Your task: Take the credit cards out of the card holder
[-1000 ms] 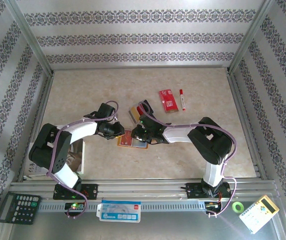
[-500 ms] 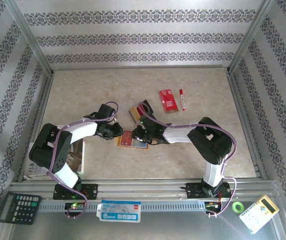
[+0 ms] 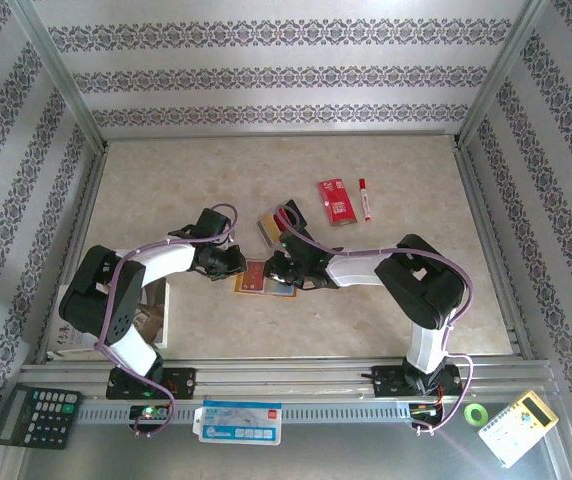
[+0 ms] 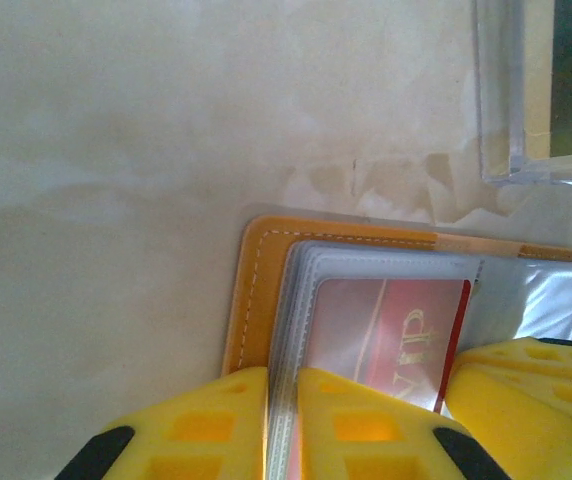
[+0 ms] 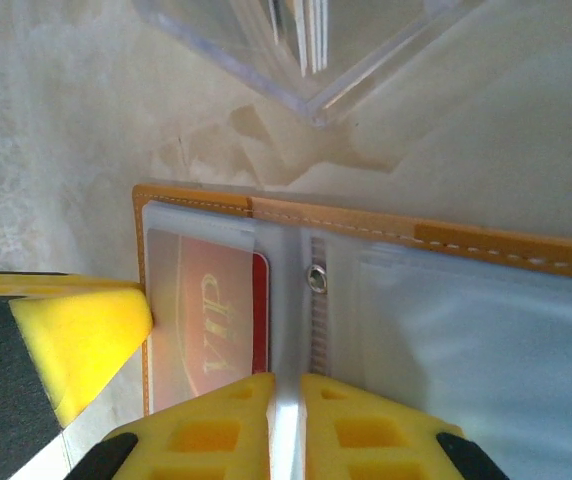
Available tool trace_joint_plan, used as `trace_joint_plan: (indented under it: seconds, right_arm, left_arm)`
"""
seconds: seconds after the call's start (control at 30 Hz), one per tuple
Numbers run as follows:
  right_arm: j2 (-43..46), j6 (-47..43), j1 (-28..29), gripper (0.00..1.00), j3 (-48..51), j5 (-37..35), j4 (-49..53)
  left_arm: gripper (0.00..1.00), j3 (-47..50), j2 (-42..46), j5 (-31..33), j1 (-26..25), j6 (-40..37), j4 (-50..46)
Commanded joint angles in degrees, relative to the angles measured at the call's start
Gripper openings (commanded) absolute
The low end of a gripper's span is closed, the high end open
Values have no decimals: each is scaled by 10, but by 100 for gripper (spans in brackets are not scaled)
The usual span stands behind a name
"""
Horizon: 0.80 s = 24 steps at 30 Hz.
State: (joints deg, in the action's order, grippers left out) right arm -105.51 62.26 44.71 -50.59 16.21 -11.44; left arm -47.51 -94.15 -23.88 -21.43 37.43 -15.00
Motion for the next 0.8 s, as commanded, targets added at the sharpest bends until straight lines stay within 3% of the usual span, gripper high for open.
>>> trace_joint_plan:
  seconds: [0.0, 0.77]
  right_arm:
    - [17, -22, -6, 16, 14, 2, -12]
    - [11, -16, -5, 15, 24, 19, -44]
  left_arm:
    - [14, 10, -20, 13, -12, -17, -24]
    - [11, 8, -24, 10, -12, -18, -22]
